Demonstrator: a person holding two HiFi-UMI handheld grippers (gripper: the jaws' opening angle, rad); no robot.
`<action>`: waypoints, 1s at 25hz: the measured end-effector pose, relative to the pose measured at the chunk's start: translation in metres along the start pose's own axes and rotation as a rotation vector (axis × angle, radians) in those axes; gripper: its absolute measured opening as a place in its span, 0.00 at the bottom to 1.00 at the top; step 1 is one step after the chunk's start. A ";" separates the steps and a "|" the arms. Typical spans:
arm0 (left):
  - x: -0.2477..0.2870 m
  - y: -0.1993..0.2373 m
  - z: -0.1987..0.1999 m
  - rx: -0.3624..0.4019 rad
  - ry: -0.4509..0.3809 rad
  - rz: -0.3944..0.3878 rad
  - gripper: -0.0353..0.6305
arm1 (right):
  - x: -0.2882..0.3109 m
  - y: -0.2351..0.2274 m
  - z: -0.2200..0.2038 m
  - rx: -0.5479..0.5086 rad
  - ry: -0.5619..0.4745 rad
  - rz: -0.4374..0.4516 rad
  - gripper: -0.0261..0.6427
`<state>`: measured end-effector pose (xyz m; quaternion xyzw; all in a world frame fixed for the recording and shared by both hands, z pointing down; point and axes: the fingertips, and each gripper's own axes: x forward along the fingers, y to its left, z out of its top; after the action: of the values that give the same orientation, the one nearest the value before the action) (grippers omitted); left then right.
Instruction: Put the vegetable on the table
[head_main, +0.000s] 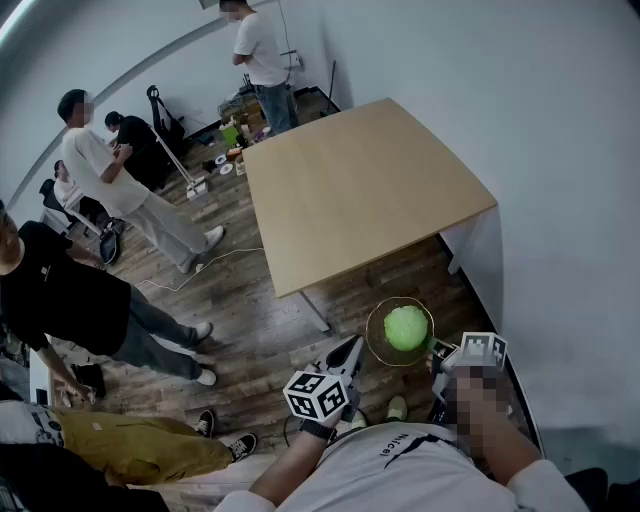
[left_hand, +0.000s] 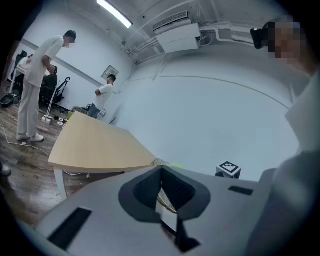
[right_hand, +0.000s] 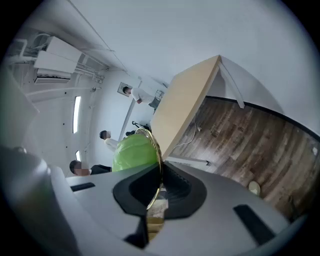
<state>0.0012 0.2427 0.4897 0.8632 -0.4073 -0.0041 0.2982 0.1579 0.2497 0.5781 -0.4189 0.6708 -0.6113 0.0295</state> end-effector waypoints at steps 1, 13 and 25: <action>0.000 0.001 0.000 0.000 0.000 0.002 0.07 | 0.001 0.000 0.000 0.000 0.001 -0.002 0.07; 0.001 0.005 0.001 -0.008 -0.003 0.027 0.07 | 0.002 0.000 0.006 -0.007 0.008 0.007 0.07; 0.039 0.009 -0.001 -0.025 0.011 0.052 0.07 | 0.004 -0.026 0.037 0.024 -0.005 0.010 0.07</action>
<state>0.0213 0.2109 0.5050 0.8485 -0.4279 0.0033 0.3113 0.1887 0.2206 0.5926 -0.4167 0.6653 -0.6182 0.0395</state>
